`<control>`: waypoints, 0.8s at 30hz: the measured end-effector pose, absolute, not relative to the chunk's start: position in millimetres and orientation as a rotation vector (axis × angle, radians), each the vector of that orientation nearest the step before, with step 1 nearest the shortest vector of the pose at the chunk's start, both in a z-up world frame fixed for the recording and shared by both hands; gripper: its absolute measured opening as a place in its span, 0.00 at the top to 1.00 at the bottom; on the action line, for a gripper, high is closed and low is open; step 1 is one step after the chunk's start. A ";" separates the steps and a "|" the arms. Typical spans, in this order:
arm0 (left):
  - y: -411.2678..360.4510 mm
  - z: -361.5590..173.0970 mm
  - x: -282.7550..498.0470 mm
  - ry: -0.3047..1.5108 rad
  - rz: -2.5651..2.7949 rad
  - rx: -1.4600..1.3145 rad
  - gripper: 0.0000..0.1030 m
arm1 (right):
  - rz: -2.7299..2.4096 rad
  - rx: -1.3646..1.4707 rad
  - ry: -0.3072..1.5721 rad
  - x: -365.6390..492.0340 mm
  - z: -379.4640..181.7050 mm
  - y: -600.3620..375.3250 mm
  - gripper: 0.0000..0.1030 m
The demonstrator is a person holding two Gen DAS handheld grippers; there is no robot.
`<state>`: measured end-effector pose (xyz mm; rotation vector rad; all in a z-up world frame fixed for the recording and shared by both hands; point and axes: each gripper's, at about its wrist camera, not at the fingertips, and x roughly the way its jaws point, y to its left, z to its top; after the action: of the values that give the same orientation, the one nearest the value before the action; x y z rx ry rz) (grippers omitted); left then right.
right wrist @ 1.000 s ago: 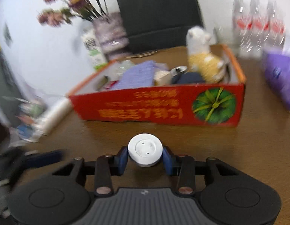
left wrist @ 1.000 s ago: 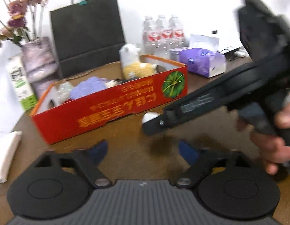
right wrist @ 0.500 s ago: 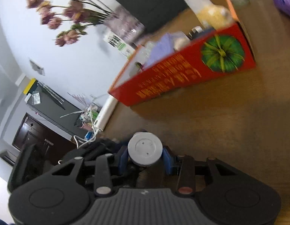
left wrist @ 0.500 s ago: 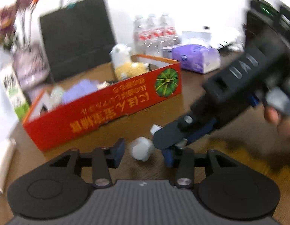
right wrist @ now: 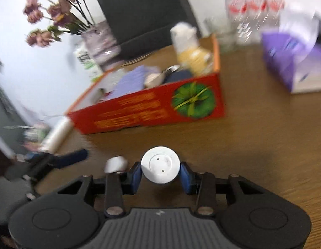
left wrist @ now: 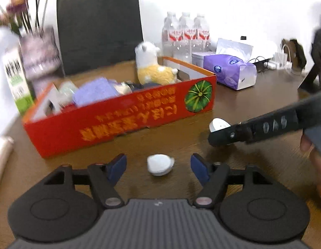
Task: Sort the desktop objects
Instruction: 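Grasp the small white puck with the left tool while the right tool grasps the round white puck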
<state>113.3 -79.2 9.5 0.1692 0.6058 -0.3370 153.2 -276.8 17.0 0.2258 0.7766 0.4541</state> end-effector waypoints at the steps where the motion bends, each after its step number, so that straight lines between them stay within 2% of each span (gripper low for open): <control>1: -81.4 4.8 119.1 0.637 -0.349 0.146 0.51 | 0.428 0.192 0.763 151.5 17.5 -275.1 0.63; 2: -83.2 1.8 119.0 0.653 -0.349 0.138 0.56 | 0.404 0.153 0.751 149.7 18.0 -271.7 0.63; 4: -85.9 2.8 114.6 0.642 -0.356 0.131 0.84 | 0.375 0.071 0.735 145.7 17.3 -263.0 0.61; 6: -84.7 2.2 113.1 0.642 -0.345 0.118 0.91 | 0.373 0.014 0.721 141.2 16.2 -256.4 0.55; 7: -82.9 1.9 112.5 0.644 -0.327 0.101 0.93 | 0.372 -0.011 0.712 138.9 16.5 -252.7 0.44; 8: -81.7 1.9 111.6 0.646 -0.312 0.087 0.94 | 0.362 -0.039 0.699 136.9 16.9 -248.9 0.37; 11: -77.7 1.5 111.9 0.649 -0.289 0.048 0.96 | 0.334 -0.116 0.656 132.9 16.2 -240.0 0.36; 14: -82.6 4.3 117.5 0.645 -0.266 0.076 0.83 | 0.328 -0.154 0.653 133.3 12.5 -234.8 0.37; 16: -83.2 4.8 125.2 0.649 -0.259 0.078 0.68 | 0.323 -0.147 0.653 133.9 12.3 -236.4 0.46; 18: -79.4 4.3 134.6 0.671 -0.268 0.029 0.61 | 0.317 -0.116 0.664 136.0 11.5 -242.0 0.50; 21: -73.8 5.3 145.3 0.685 -0.290 -0.033 0.57 | 0.315 -0.075 0.676 139.9 11.2 -249.7 0.50; 24: -79.6 5.2 152.9 0.687 -0.327 -0.048 0.43 | 0.308 -0.088 0.680 140.9 10.5 -249.8 0.44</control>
<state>152.9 -79.6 5.2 -0.0479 0.6871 -0.3267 140.9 -249.8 10.5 -0.0875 0.6801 0.3079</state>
